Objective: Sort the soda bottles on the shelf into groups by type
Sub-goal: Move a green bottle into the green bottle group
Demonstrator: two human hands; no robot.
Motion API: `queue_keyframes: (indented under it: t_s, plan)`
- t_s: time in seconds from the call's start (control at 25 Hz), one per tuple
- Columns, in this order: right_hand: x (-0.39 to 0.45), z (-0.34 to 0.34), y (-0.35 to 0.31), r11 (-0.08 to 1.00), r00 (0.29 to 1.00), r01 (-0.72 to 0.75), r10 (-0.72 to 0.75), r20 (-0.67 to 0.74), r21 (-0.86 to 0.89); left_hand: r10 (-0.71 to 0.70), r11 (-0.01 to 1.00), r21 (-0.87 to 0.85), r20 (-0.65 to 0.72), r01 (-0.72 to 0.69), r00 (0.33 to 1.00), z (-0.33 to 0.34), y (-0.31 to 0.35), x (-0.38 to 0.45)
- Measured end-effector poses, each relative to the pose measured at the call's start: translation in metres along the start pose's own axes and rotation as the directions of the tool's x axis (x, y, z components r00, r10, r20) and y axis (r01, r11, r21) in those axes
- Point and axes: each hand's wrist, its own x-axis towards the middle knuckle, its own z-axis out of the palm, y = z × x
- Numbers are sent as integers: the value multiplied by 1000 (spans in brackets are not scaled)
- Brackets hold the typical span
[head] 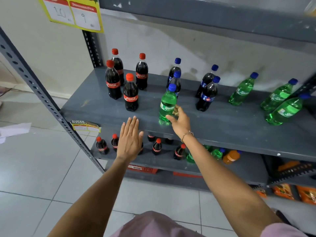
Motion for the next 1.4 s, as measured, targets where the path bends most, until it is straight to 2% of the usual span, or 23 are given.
queue_keyframes:
  t_s: [0.2, 0.36, 0.52, 0.64, 0.92, 1.16, 1.2, 1.28, 1.36, 1.4]
  plan:
    - [-18, -85, 31, 997, 991, -38, 29, -131, -64, 136, 989, 44, 128, -143, 982, 19, 68, 10]
    - [-23, -156, 58, 991, 961, -113, 89, -263, -77, 186, 980, 47, 157, -195, 970, 40, 126, 13]
    - [-13, -221, 82, 986, 925, -159, 130, -357, -55, 123, 985, 99, 150, -139, 981, 55, 161, 11]
    - [2, -250, 94, 987, 928, -161, 141, -345, -29, 64, 988, 134, 140, -83, 988, 62, 167, 15]
    - [38, -267, 102, 993, 956, -116, 103, -273, -34, 22, 984, 174, 124, -44, 992, 69, 171, 14]
    - [40, -267, 99, 992, 970, -124, 121, -210, -1, 48, 983, 171, 95, -64, 994, 68, 171, 12]
    - [39, -266, 98, 988, 963, -154, 155, -220, 23, 59, 983, 168, 98, -75, 993, 68, 170, 13]
    - [30, -258, 95, 971, 905, -227, 237, -352, 71, 76, 983, 161, 95, -90, 993, 66, 169, 15]
    - [12, -237, 89, 963, 826, -250, 267, -497, 101, 52, 986, 155, 78, -64, 996, 60, 157, 13]
    - [2, -221, 84, 966, 819, -239, 254, -515, 97, 33, 987, 153, 73, -44, 997, 56, 148, 10]
